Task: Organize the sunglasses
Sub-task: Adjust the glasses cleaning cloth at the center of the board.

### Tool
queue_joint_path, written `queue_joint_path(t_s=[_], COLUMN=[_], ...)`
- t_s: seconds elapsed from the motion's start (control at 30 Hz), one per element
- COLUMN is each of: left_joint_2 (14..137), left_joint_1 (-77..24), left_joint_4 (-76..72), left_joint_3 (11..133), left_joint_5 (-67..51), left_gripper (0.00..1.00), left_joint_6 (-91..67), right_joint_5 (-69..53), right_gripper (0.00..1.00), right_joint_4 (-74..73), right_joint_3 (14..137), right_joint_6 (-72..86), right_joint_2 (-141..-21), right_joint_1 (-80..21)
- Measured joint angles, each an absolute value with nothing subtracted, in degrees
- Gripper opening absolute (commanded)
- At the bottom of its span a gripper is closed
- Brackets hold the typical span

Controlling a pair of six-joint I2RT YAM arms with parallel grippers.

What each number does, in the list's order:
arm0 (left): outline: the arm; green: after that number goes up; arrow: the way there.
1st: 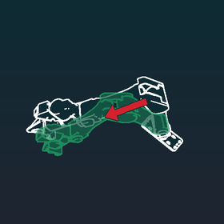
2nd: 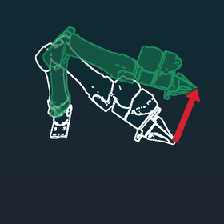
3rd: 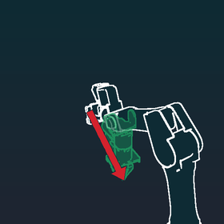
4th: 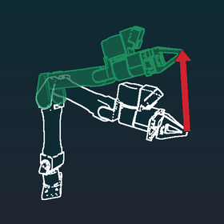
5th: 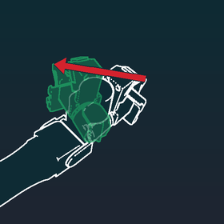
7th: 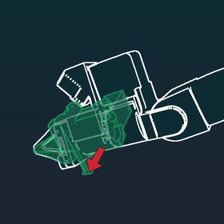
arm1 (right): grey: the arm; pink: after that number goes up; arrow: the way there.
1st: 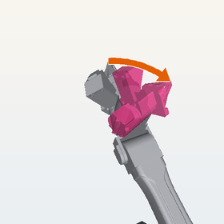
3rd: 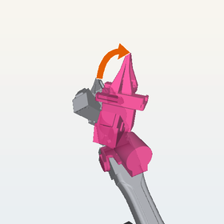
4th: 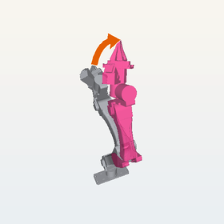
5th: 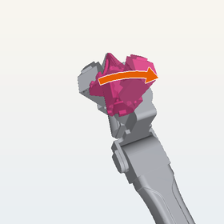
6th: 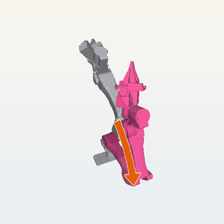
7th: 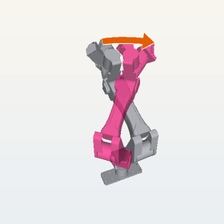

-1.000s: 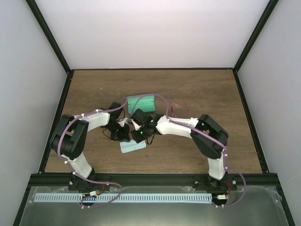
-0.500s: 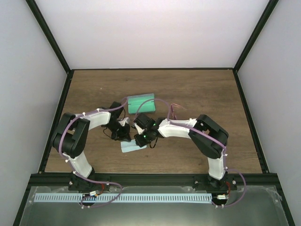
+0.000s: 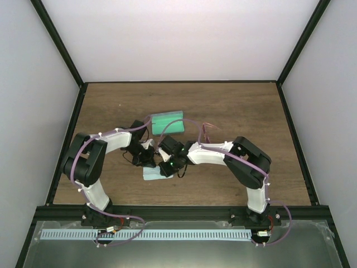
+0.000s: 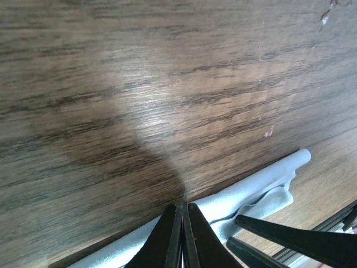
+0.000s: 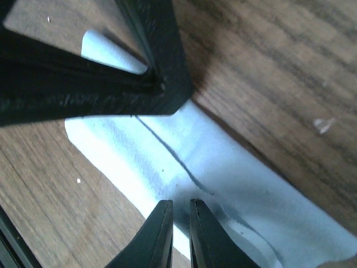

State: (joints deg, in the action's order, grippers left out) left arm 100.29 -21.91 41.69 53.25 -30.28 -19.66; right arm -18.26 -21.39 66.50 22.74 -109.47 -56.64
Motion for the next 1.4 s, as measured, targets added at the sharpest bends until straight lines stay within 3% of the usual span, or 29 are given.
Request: queue_joint_path(t_s=[0.47,0.53,0.6,0.7,0.8,1.07,1.2,1.4], left_joint_2=[100.7,100.6,100.2,97.9,93.9,85.6,84.1,83.5], left_joint_1=[-21.9,-21.9,-21.9,-22.1,-22.1,-22.1,-22.1,-23.2], left_joint_4=[41.8,41.8,41.5,40.7,40.6,42.3,45.2,48.6], left_joint_3=[53.7,53.7,53.8,54.3,55.6,55.9,52.4,49.7], left_joint_5=[-30.6,-30.5,-29.8,-26.9,-24.4,-19.4,-17.8,-18.2], left_gripper=[0.04,0.05,0.12,0.32,0.45,0.44,0.55,0.60], left_joint_6=[-20.3,-20.5,-20.6,-21.0,-21.4,-23.6,-24.1,-24.4], right_joint_5=[-18.1,-16.8,-15.2,-12.3,-9.9,-6.9,-6.9,-7.9], right_gripper=[0.12,0.18,0.30,0.43,0.49,0.49,0.49,0.49], right_joint_4=[-24.5,-25.1,-25.5,-26.2,-27.3,-31.7,-33.4,-35.0], right_joint_3=[64.6,64.7,64.8,65.1,66.0,69.9,70.0,70.0], right_joint_6=[21.7,22.0,22.8,24.1,25.5,27.6,27.8,27.7], right_joint_2=[-105.4,-104.1,-102.8,-101.4,-101.3,-104.3,-104.5,-105.2], right_joint_1=[-57.1,-57.0,-56.6,-55.9,-55.1,-54.5,-54.5,-54.5])
